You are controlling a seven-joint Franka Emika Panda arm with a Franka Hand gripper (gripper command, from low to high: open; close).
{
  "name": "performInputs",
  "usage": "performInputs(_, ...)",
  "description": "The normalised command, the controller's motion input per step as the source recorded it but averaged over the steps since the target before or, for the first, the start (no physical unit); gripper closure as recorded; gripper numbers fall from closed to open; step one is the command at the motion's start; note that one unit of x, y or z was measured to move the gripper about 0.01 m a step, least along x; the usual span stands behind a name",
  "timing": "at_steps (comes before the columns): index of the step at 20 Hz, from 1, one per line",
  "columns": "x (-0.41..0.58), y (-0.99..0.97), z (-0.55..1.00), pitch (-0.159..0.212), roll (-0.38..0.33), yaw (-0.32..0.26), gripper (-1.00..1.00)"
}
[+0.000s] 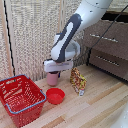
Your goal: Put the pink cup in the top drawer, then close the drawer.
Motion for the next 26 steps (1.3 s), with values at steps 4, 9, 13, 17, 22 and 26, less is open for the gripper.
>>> performInputs(4,0.271,0.0,0.77,0.15,0.0,-0.024,1.0)
performInputs(9,0.263,-0.01,0.81,0.174,0.0,-0.012,1.0)
performInputs(13,0.279,-0.03,0.82,0.17,0.0,-0.018,1.0)
performInputs(17,0.272,-0.04,0.85,0.153,-0.008,-0.016,1.0)
performInputs(22,0.263,-0.04,0.91,0.123,-0.045,-0.036,1.0)
performInputs(26,0.269,-0.04,0.93,0.1,-0.069,-0.054,1.0)
